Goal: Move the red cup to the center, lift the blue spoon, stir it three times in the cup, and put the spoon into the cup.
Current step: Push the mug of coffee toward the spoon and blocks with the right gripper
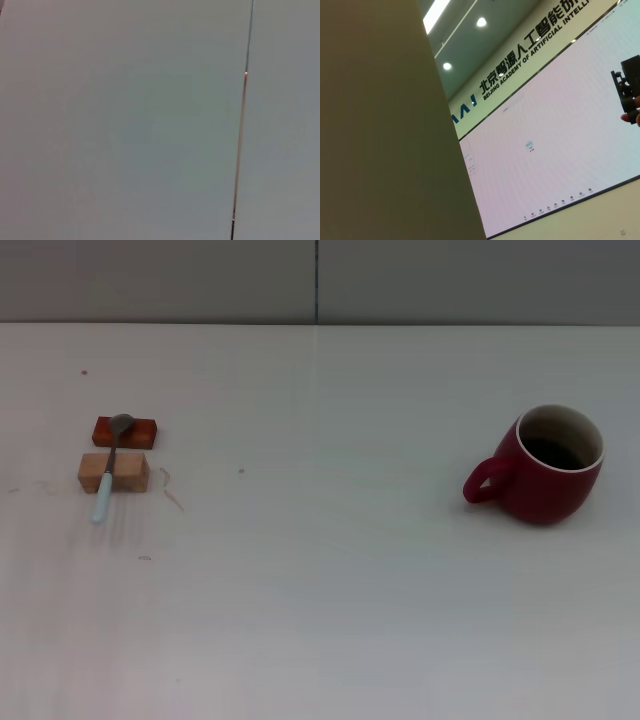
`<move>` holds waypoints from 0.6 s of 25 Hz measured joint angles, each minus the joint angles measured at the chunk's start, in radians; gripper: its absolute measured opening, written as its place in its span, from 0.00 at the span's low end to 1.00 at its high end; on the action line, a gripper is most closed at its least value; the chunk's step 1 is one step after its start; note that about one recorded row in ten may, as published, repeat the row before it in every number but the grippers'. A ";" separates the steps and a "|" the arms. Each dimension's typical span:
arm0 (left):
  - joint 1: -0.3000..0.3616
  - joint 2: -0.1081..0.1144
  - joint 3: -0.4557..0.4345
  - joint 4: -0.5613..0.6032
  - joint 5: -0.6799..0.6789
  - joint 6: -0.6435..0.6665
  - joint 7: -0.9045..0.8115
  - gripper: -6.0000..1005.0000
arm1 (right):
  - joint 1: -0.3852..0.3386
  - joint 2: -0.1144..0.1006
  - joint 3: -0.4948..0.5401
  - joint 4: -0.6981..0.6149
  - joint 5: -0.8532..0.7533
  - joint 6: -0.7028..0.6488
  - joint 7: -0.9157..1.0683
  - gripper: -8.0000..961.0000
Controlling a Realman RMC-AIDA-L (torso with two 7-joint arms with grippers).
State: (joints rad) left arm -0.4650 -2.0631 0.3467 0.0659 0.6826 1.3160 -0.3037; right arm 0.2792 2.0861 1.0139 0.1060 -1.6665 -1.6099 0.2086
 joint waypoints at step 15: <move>0.000 0.000 0.000 0.000 0.000 0.000 0.000 0.81 | 0.008 -0.001 0.000 0.000 -0.001 0.001 0.000 0.71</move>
State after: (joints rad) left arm -0.4647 -2.0632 0.3466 0.0659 0.6826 1.3160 -0.3036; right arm 0.2872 2.0848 1.0139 0.1058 -1.6674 -1.6090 0.2086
